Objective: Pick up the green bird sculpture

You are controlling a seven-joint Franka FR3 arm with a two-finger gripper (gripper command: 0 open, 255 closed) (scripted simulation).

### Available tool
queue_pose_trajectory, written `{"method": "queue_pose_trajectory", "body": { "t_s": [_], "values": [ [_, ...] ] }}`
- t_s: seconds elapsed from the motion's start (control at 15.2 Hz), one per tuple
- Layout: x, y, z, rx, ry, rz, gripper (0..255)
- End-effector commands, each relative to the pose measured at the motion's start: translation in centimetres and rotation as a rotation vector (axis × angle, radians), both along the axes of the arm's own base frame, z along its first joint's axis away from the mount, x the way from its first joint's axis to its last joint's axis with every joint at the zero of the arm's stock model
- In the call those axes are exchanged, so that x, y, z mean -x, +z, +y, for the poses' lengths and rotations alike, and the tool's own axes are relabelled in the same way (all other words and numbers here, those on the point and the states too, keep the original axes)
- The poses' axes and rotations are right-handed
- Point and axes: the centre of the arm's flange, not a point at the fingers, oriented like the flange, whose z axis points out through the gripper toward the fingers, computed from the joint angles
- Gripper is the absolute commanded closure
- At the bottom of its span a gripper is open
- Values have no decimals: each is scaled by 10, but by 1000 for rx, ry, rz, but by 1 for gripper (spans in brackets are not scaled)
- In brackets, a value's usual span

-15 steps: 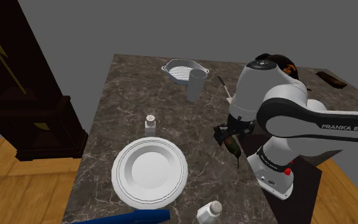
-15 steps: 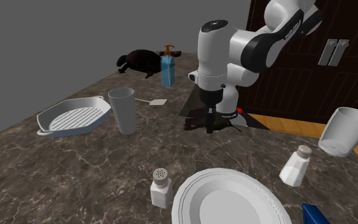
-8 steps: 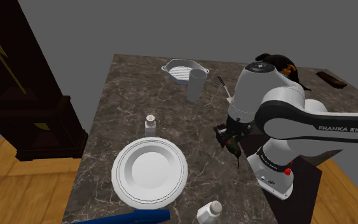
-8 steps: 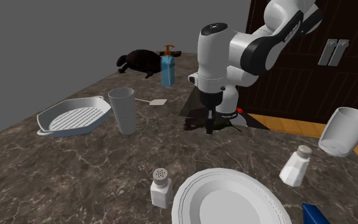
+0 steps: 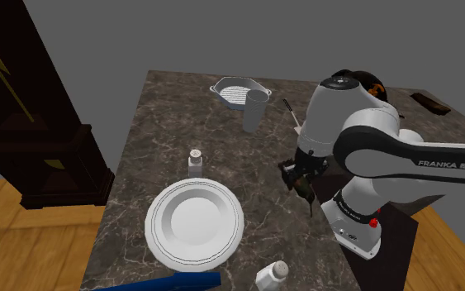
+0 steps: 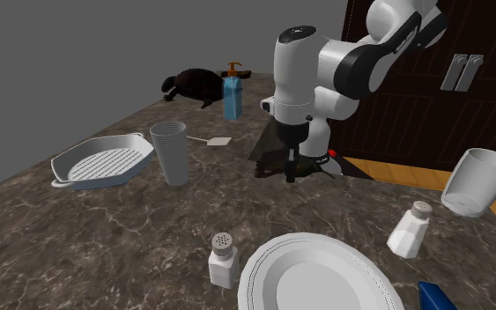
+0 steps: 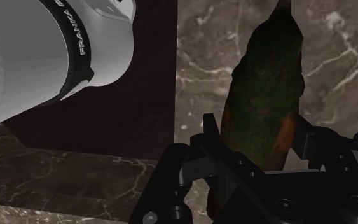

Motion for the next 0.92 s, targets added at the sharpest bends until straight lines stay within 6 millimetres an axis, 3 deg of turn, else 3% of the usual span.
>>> {"method": "queue_pose_trajectory", "body": {
  "t_s": [0.0, 0.73, 0.86],
  "values": [
    [1, 11, 0, 0, 0, 0, 255],
    [1, 69, 0, 0, 0, 0, 255],
    [1, 69, 0, 0, 0, 0, 255]
  ]
}}
